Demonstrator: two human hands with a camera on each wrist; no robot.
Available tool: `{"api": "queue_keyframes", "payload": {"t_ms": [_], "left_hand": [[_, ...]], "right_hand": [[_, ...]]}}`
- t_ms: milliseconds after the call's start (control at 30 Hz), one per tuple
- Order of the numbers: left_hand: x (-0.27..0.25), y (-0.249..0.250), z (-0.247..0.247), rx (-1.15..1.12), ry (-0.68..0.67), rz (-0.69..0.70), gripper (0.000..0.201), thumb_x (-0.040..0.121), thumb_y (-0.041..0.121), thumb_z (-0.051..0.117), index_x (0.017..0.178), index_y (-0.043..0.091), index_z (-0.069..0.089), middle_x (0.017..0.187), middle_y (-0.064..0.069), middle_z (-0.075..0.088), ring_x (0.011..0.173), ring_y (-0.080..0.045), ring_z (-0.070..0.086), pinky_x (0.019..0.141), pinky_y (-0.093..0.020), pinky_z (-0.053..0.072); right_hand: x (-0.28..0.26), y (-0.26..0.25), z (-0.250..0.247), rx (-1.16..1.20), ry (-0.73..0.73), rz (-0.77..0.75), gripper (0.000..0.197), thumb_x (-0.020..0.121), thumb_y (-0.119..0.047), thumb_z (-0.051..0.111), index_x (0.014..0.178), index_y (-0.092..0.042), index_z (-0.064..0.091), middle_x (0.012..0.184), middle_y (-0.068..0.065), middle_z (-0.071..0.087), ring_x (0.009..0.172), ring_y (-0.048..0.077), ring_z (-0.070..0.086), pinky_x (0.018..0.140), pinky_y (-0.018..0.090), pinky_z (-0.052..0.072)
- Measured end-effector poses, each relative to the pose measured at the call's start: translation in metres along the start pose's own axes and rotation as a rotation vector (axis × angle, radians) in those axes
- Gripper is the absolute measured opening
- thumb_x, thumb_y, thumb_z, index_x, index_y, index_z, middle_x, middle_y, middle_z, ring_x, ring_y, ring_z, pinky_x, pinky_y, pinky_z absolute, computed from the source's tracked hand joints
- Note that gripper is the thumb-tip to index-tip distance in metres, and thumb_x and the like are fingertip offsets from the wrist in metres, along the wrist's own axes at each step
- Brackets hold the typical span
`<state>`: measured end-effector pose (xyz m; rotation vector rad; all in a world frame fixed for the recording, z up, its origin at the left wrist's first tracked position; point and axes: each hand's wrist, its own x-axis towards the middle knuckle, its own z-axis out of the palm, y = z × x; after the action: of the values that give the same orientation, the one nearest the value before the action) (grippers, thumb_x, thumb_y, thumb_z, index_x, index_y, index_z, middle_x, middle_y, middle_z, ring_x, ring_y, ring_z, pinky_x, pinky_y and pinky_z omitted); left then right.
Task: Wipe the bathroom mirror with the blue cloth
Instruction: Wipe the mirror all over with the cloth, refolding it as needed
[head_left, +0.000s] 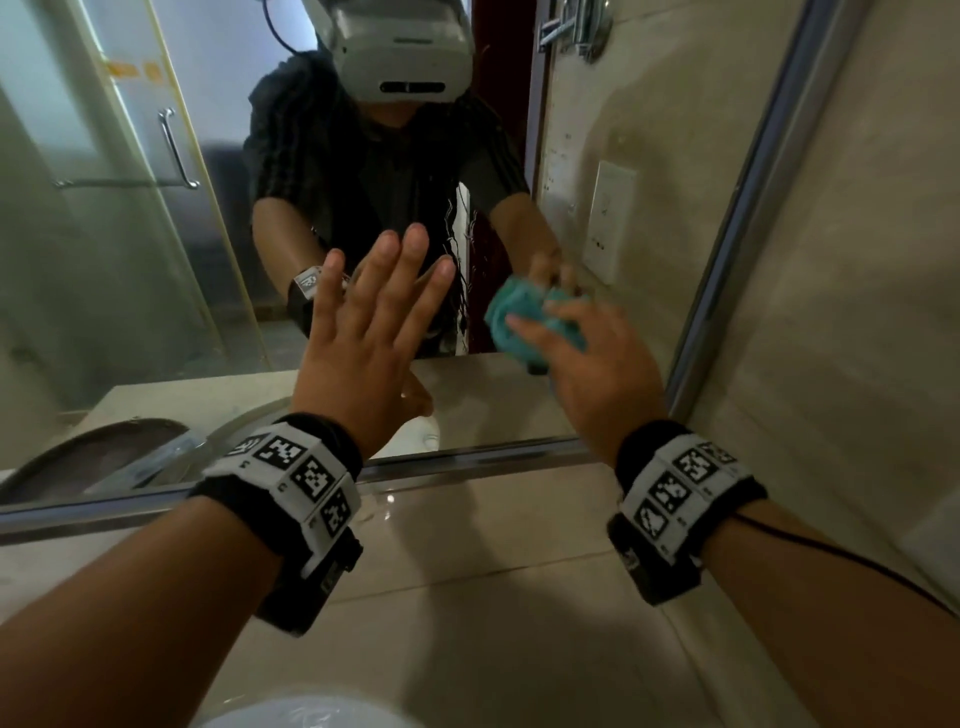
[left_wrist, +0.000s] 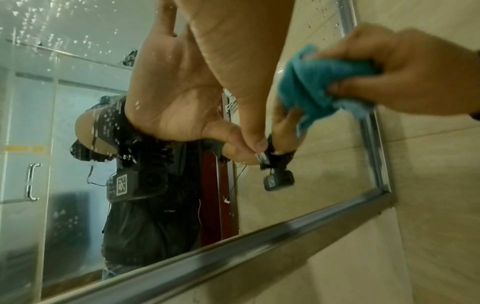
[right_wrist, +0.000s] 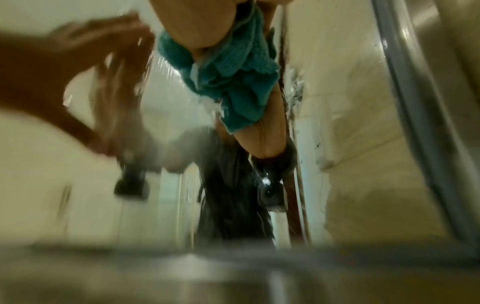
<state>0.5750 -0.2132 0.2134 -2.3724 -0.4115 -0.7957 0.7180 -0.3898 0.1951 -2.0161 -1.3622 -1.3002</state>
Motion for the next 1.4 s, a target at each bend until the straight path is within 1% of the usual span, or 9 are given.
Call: {"api": "queue_keyframes", "payload": {"t_ms": [167,267,400,633,833,967,1067,1233,1400], "left_hand": [[0.0,0.001,0.001,-0.004,0.023,-0.001,0.134,0.053,0.063,0.077,0.152,0.015,0.001,0.158,-0.011,-0.002,0.145,-0.029,0.001,0.115,-0.049,-0.006],[0.0,0.0,0.002,0.012,0.012,-0.01,0.133,0.055,0.066,0.074,0.152,0.015,0.0,0.157,-0.012,-0.006,0.145,-0.028,0.0,0.115,-0.049,-0.006],[-0.001,0.001,-0.001,0.046,-0.012,-0.017,0.133,0.058,0.073,0.067,0.151,0.015,-0.007,0.156,-0.012,-0.015,0.145,-0.028,-0.005,0.114,-0.048,-0.01],[-0.001,-0.003,0.002,0.032,0.039,0.019,0.131,0.058,0.071,0.068,0.152,0.014,-0.001,0.157,-0.01,-0.01,0.146,-0.028,-0.001,0.116,-0.049,-0.004],[-0.013,-0.027,-0.01,-0.068,0.071,0.053,0.121,0.064,0.061,0.073,0.151,0.005,0.01,0.158,-0.016,0.004,0.146,-0.03,0.006,0.116,-0.051,0.012],[-0.014,-0.035,-0.003,-0.06,0.042,0.015,0.126,0.06,0.059,0.077,0.151,0.005,0.008,0.158,-0.014,0.004,0.146,-0.029,0.006,0.118,-0.047,0.009],[-0.013,-0.037,0.0,-0.06,0.049,0.029,0.127,0.06,0.062,0.075,0.151,0.006,0.006,0.158,-0.011,0.002,0.146,-0.027,0.005,0.118,-0.045,0.008],[-0.014,-0.038,0.003,-0.05,0.055,0.041,0.126,0.062,0.066,0.071,0.151,0.006,0.005,0.158,-0.011,0.002,0.146,-0.027,0.004,0.118,-0.045,0.01],[-0.015,-0.035,0.0,-0.029,0.03,0.031,0.123,0.064,0.065,0.068,0.151,0.006,0.004,0.158,-0.012,0.0,0.146,-0.027,0.001,0.118,-0.045,0.009]], "right_hand": [[0.066,-0.004,-0.02,0.044,0.249,0.291,0.046,0.083,-0.009,0.05,0.127,-0.021,0.057,0.116,0.018,0.053,0.102,0.036,0.049,0.082,0.033,0.042],[0.03,-0.027,0.003,0.093,0.056,0.131,0.042,0.089,-0.015,0.047,0.125,-0.038,0.051,0.124,0.007,0.048,0.11,0.023,0.042,0.089,0.042,0.049],[-0.023,-0.024,0.018,0.073,-0.106,-0.195,0.03,0.088,-0.021,0.05,0.115,-0.022,0.065,0.113,0.007,0.057,0.098,0.024,0.048,0.074,0.043,0.055],[0.089,-0.024,-0.014,0.084,0.288,0.227,0.042,0.084,-0.011,0.049,0.124,-0.02,0.059,0.122,0.014,0.051,0.107,0.034,0.046,0.086,0.031,0.04],[0.002,-0.031,0.013,0.1,-0.084,-0.173,0.033,0.081,-0.011,0.066,0.114,-0.015,0.066,0.117,0.011,0.056,0.098,0.028,0.043,0.08,0.041,0.052],[0.073,-0.04,-0.018,0.215,0.127,0.135,0.042,0.082,-0.009,0.044,0.121,-0.012,0.06,0.121,0.015,0.054,0.105,0.031,0.046,0.084,0.037,0.044],[0.121,-0.047,-0.029,0.232,0.245,0.237,0.039,0.085,-0.014,0.046,0.122,-0.017,0.058,0.127,0.009,0.052,0.112,0.029,0.047,0.087,0.017,0.034],[0.043,-0.055,0.014,0.198,0.038,-0.004,0.03,0.089,-0.02,0.057,0.116,-0.032,0.051,0.115,0.004,0.056,0.102,0.025,0.051,0.08,0.048,0.054],[0.006,-0.04,0.009,0.087,-0.206,-0.231,0.038,0.071,-0.012,0.073,0.109,-0.012,0.068,0.113,0.014,0.062,0.096,0.03,0.054,0.075,0.041,0.054]]}}
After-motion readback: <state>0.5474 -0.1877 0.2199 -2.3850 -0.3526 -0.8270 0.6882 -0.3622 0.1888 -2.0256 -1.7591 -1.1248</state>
